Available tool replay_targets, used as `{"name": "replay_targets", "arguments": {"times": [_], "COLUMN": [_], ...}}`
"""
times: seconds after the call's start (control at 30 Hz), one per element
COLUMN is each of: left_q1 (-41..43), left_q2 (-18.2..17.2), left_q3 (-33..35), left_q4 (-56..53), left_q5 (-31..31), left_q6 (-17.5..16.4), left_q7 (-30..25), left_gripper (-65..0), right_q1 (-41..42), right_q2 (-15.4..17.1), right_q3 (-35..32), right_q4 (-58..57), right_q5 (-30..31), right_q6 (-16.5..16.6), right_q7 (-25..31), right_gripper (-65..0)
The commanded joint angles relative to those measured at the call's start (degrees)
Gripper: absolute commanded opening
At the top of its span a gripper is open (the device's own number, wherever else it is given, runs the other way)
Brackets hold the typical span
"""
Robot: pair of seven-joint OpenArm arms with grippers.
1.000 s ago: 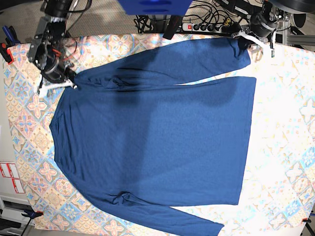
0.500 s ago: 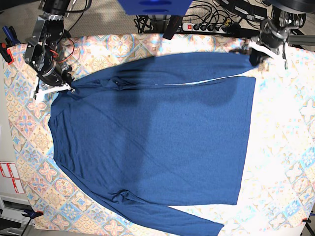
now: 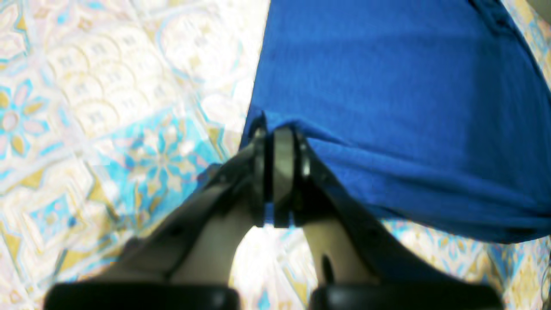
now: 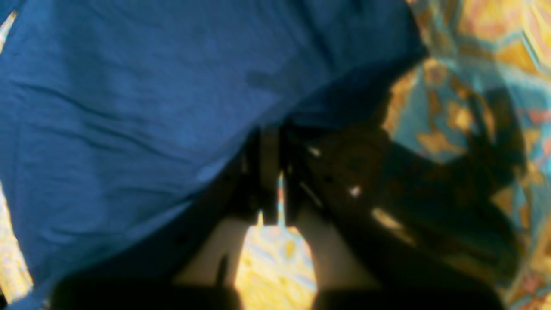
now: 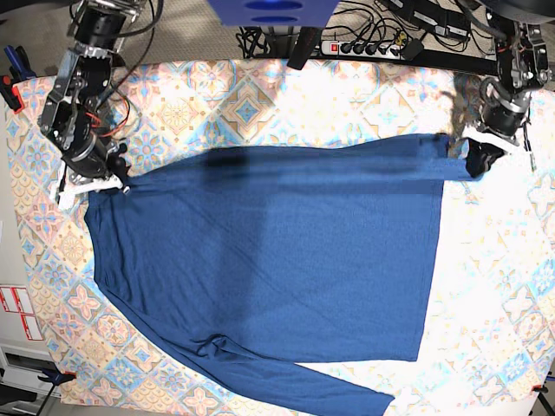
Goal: Fold the T-shirt properly
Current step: 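Lift both shoulder corners and pull them apart to stretch the shirt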
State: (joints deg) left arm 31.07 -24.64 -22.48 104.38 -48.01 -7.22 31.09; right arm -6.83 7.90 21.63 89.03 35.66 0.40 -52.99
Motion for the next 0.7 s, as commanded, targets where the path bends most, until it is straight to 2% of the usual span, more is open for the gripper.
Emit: {"name": "replay_targets", "arguments": {"times": [0.0,0.53,0.6,0.67], "left_q1": [-0.7,-5.2,-4.9,-5.1], "left_q2": [-0.8,1.5,1.5,1.5], "left_q3": [-0.4,1.3,1.4,1.4], "left_q4": [-1.1,-12.3,-12.4,-12.4], "left_q5": [-0.2,0.0,0.0,-0.1], "left_q6": [0.1,0.1,0.1,0.1], "left_q7": [-1.2,-1.0,-0.8,1.0], "left_gripper": [-65.0,-64.2,-57.9,-48.6], "right_q1": [1.1,2.6,2.6,2.6], "right_q2": [0.8,0.6,0.6,0.6], "right_q3": [0.2,0.1,0.1,0.1], "right_q4": [0.9,-1.3,-1.3,-1.3], "right_q5": [0.3,0.3,0.3,0.3], "right_q6": [0.3,0.3,0.3,0.3], "right_q7": [1.3,1.5,1.4,1.4], "right_gripper": [-64.3,-64.3,-64.3,-64.3]}}
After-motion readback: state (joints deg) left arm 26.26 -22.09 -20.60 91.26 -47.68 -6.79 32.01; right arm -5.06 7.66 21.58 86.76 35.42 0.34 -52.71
